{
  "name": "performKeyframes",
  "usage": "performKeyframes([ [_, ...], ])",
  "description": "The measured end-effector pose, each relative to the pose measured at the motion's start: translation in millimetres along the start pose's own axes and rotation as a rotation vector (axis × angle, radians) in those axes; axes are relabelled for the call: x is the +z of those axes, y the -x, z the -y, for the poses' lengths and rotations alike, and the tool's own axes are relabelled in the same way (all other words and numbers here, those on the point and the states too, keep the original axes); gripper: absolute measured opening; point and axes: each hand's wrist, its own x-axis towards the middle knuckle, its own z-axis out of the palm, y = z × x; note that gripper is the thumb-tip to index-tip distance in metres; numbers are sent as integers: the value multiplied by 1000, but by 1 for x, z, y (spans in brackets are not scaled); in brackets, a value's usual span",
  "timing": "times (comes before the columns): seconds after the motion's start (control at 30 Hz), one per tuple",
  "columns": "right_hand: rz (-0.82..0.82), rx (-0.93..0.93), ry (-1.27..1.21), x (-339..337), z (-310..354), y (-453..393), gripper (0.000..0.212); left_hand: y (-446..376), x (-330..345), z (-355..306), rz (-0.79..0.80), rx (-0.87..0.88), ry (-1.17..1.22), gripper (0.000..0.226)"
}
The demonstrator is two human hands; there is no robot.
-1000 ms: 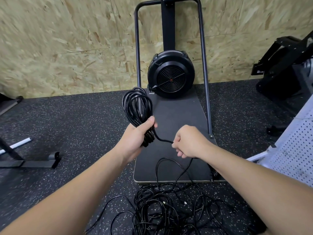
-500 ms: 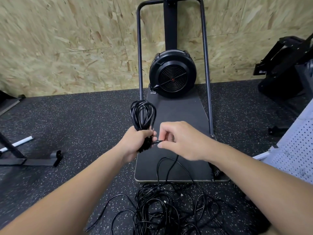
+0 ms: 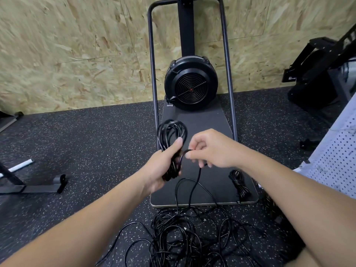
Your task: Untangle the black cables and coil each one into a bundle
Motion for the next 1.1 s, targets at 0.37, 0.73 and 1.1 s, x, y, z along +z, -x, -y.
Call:
performKeyframes([
  [0.37,743,127,108,-10,-20,14,24,-11,-45,-35,-166,179,152,24],
  [0.73,509,-84,26,32,64,31,16,-6,-43,-36,-18,156,181,23],
  [1.1,-309,29,497,-4,21,2,28,-3,-60,-43,94,149,167,19],
])
